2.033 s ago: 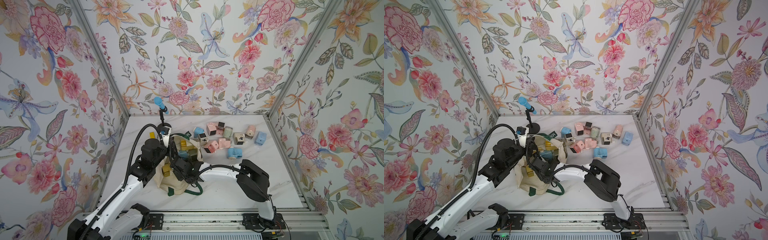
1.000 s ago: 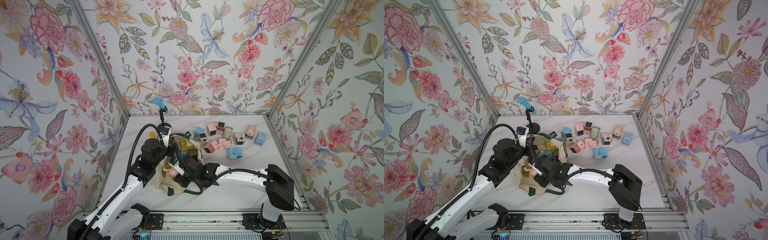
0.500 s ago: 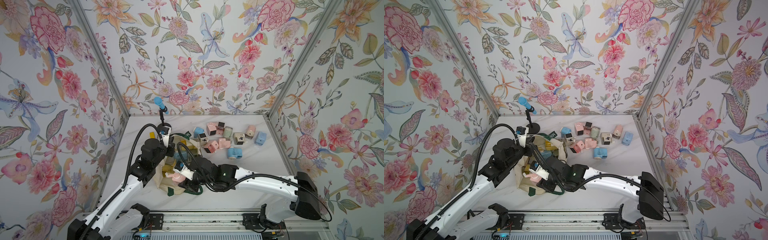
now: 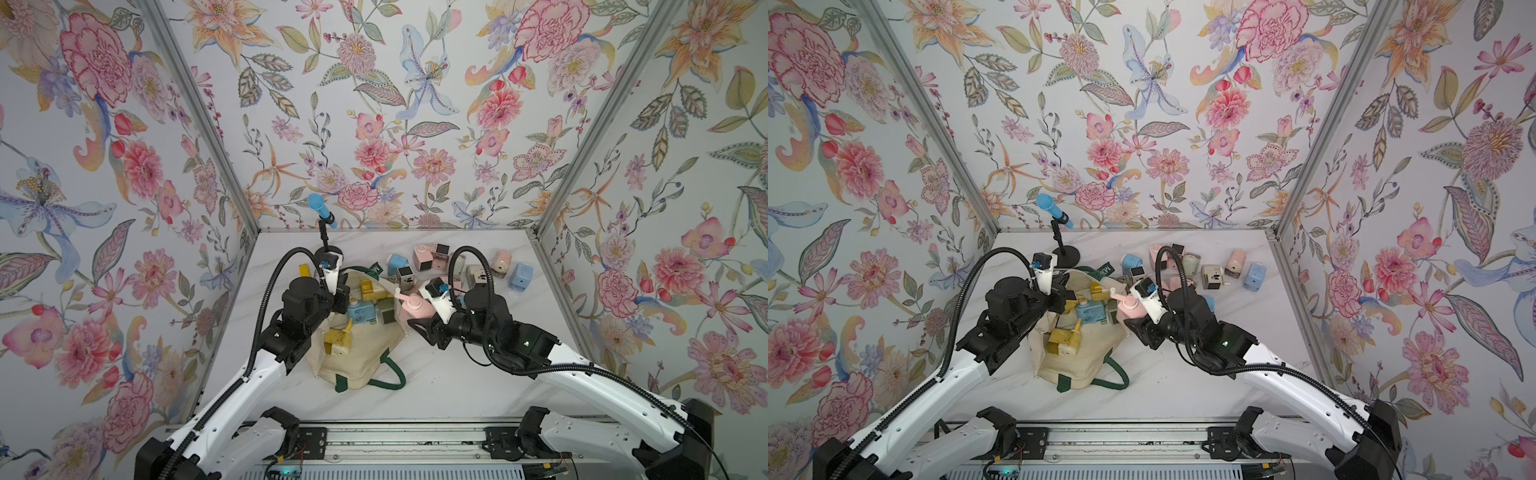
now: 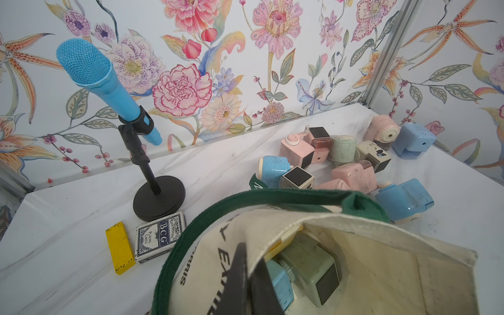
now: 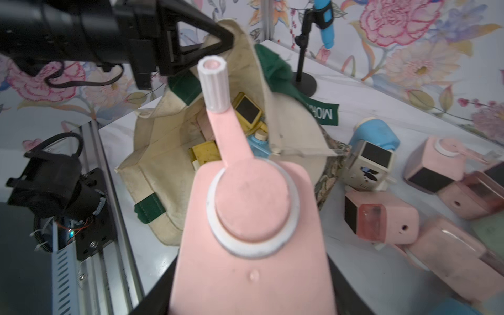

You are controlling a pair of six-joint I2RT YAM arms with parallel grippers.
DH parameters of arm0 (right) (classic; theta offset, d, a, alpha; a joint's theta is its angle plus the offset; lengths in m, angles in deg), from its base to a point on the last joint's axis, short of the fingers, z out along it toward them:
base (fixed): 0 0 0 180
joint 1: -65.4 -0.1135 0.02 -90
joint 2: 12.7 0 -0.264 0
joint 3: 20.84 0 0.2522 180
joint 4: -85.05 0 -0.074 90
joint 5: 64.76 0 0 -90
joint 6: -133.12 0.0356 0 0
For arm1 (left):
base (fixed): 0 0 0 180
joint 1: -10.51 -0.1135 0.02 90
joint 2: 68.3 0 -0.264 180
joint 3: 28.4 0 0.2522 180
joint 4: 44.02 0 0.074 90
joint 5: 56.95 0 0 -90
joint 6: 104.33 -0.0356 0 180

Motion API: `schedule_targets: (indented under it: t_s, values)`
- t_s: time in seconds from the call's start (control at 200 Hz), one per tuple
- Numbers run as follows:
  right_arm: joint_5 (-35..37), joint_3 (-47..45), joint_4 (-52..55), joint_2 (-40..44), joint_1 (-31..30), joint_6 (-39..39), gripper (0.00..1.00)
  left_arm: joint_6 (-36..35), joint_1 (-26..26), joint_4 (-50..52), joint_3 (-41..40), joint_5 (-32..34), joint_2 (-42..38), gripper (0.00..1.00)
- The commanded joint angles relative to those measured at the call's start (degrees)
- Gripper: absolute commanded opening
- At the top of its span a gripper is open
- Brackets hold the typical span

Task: Take out the pencil sharpeners from the tote bags
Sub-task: Place the pencil sharpener at the center of the board.

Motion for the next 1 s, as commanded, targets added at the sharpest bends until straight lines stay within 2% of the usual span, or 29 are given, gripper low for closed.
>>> schedule_targets:
  t_s: [0.0,0.1,0.18,0.295,0.44,0.61,0.996]
  values:
    - [3.96,-3.14,-3.89,1.03,8.16,7.11,0.35,0.25,-0.48,-1.38,1.91,1.19,-1.29,0.00]
    - [8.19,-6.61,-3.86,1.21,18.85,13.83,0.35,0.33,-0.51,-1.26,2.00,1.04,-1.31,0.00]
    - [7.77,-9.14,-3.90,1.37,26.78,17.28,0.35,0.34,-0.51,-1.36,1.98,1.00,-1.60,0.00]
    - [10.41,-12.75,-5.15,2.59,32.39,19.91,0.35,0.36,-0.50,-1.56,1.82,0.93,-1.73,0.00]
    - [15.08,-13.97,-4.83,2.31,34.01,20.31,0.36,0.43,-0.52,-1.49,1.82,0.87,-1.43,0.00]
    - [18.33,-14.85,-6.93,-1.73,35.00,20.36,0.36,0.43,-0.55,-1.48,1.91,0.82,-1.48,0.00]
    - [19.87,-14.23,-13.61,-15.08,38.34,20.06,0.36,0.60,-0.52,-1.51,1.91,0.43,-1.37,0.00]
